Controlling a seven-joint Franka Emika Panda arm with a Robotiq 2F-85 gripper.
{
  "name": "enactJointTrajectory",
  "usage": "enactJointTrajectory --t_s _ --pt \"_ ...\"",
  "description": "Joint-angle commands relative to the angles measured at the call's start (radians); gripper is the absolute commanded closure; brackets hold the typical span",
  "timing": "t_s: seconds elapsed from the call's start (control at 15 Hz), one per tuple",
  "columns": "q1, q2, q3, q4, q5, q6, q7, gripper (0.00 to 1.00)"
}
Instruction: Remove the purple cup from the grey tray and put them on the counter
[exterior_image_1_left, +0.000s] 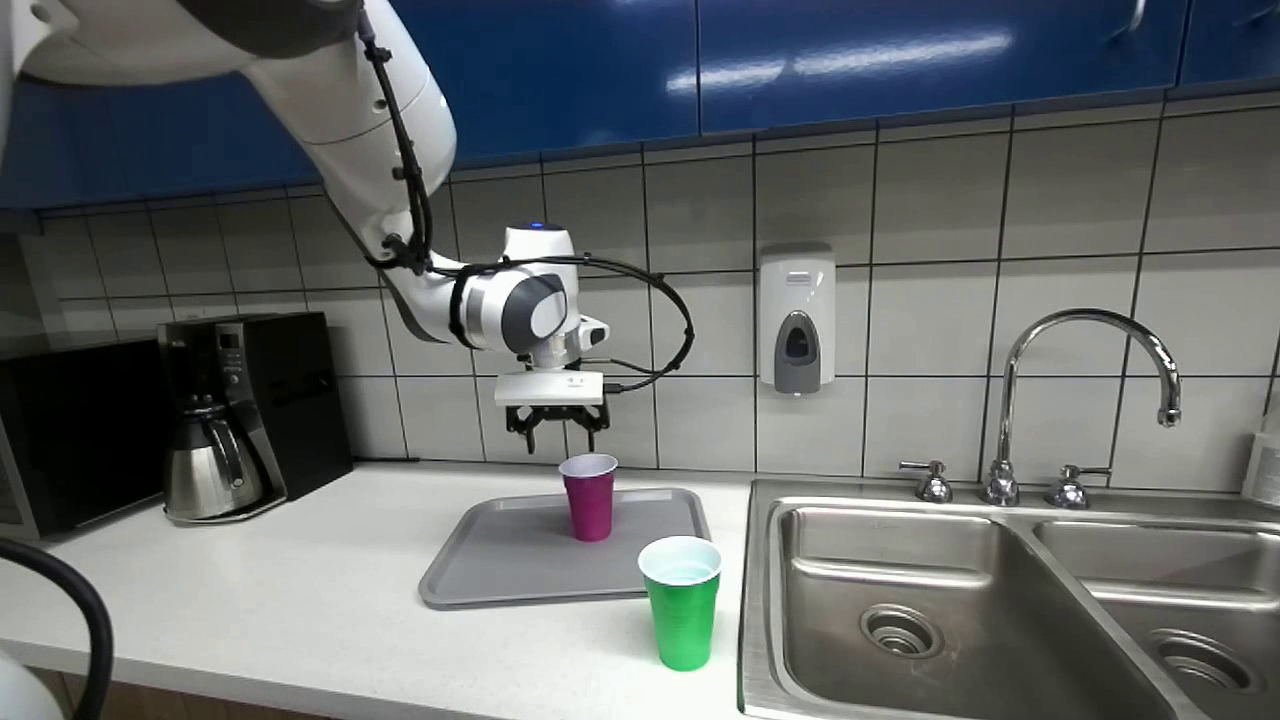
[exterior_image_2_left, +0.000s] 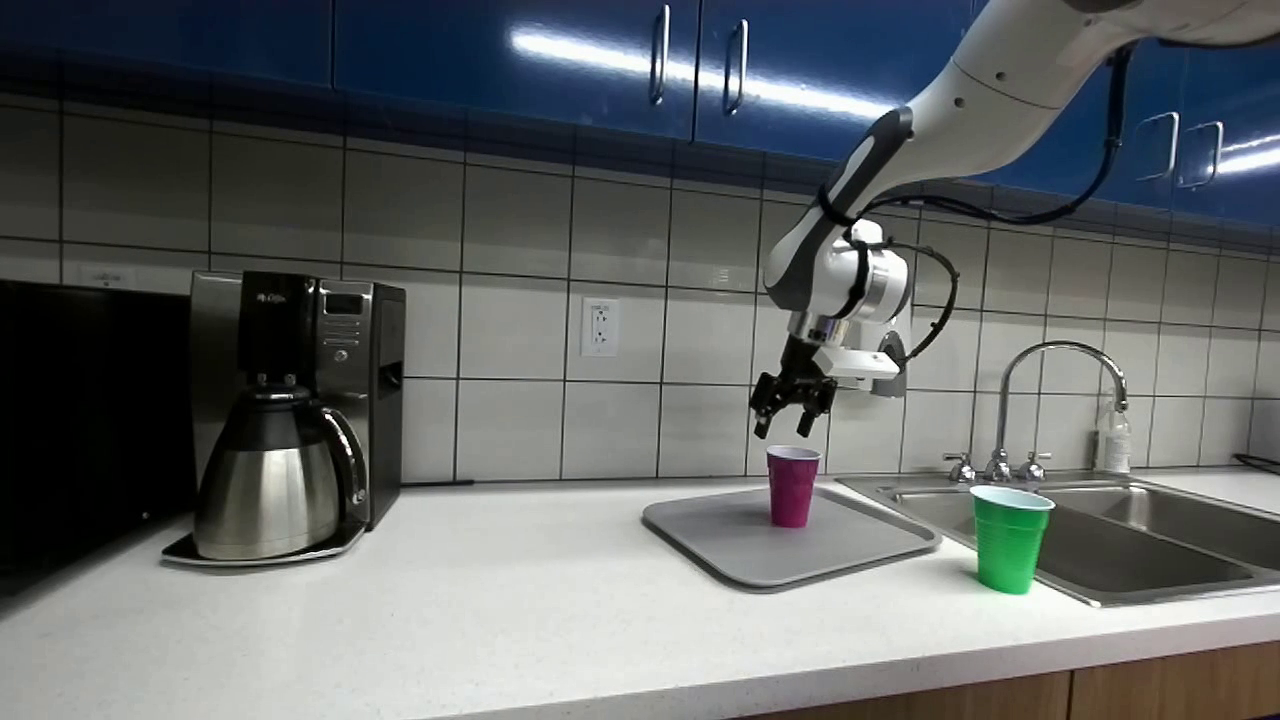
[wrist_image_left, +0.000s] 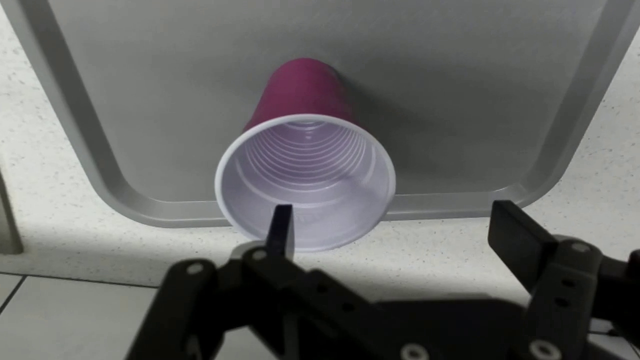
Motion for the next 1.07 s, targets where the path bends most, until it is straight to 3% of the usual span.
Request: enactJointTrajectory --t_s 0.0,0.93,1.0 --pt "-0.035 0.046 0.04 0.054 -0.03 -0.009 0.003 0.0" --pt "-0.035 0.141 0.05 0.099 -0.097 -0.01 0.026 0.0" --pt "-0.036 0.146 0.05 0.101 -0.099 -0.002 0.025 0.25"
